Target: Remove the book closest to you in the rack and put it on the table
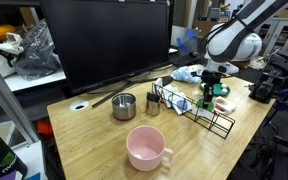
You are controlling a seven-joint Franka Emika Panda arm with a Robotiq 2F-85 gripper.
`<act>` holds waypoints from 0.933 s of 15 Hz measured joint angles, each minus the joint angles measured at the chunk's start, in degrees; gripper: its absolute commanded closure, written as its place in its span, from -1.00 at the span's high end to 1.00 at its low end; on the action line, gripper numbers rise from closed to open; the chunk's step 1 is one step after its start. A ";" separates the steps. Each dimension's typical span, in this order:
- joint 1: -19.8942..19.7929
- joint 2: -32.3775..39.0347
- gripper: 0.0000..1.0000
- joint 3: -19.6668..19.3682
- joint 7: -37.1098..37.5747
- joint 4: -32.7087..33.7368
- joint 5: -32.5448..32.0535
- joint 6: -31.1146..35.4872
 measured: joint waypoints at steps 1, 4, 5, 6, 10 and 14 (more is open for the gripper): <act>0.00 -0.67 -0.93 0.04 0.02 -0.35 0.00 0.00; 0.01 -2.84 -0.93 0.44 0.02 -1.47 0.00 0.08; 0.01 -3.76 -0.93 0.58 0.02 -1.92 0.00 0.27; 0.01 -4.69 -0.93 0.69 0.02 -2.42 0.00 0.58; -0.09 -8.85 -0.93 0.80 0.02 -4.56 -0.46 2.95; -1.85 -11.30 -0.93 -0.35 1.24 -4.67 -4.48 7.72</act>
